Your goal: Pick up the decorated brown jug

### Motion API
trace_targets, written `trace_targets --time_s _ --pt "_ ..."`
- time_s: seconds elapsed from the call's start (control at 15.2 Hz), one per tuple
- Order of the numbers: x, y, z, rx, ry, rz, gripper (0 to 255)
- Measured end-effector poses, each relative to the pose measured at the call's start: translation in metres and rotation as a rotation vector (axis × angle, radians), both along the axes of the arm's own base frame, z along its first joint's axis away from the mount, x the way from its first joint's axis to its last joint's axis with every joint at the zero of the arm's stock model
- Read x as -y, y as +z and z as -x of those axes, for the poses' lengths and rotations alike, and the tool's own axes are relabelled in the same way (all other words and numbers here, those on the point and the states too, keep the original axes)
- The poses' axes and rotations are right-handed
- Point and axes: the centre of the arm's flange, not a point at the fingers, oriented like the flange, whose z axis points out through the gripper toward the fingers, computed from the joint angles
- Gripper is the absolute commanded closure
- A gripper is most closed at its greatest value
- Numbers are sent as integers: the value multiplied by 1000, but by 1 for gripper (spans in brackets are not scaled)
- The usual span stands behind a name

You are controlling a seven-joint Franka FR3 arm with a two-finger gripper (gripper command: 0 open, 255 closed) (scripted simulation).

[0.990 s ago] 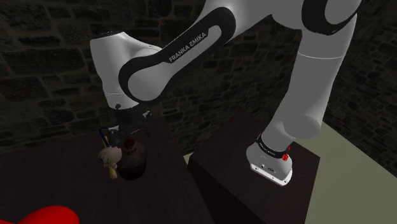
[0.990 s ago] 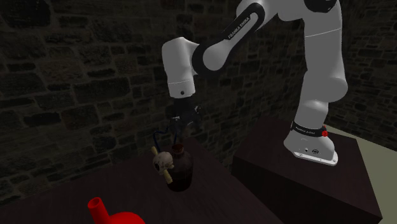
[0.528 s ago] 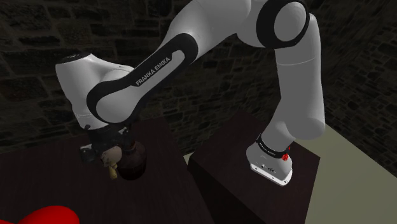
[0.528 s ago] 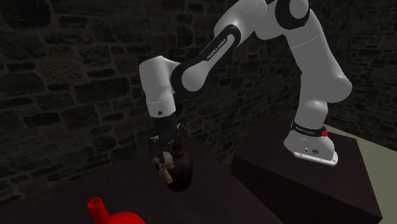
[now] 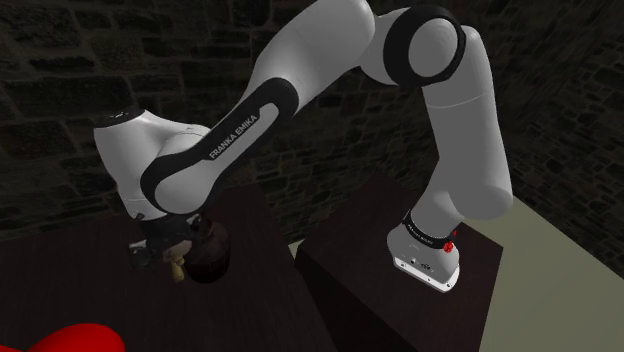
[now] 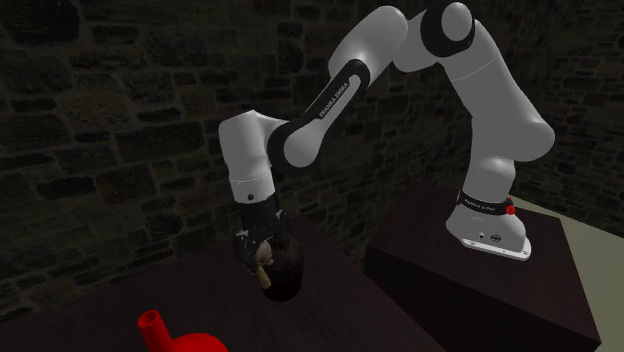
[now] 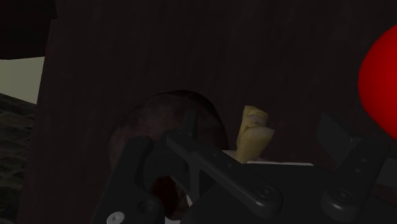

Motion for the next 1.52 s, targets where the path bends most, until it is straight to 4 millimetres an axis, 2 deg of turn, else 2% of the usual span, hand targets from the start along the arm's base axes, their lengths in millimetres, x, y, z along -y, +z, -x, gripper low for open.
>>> trace_targets --time_s 0.07,0.79,1.52 --pt "0 -2 0 0 0 0 255" --pt "0 -2 0 0 0 1 255" --pt "1 53 2 -2 0 2 255"
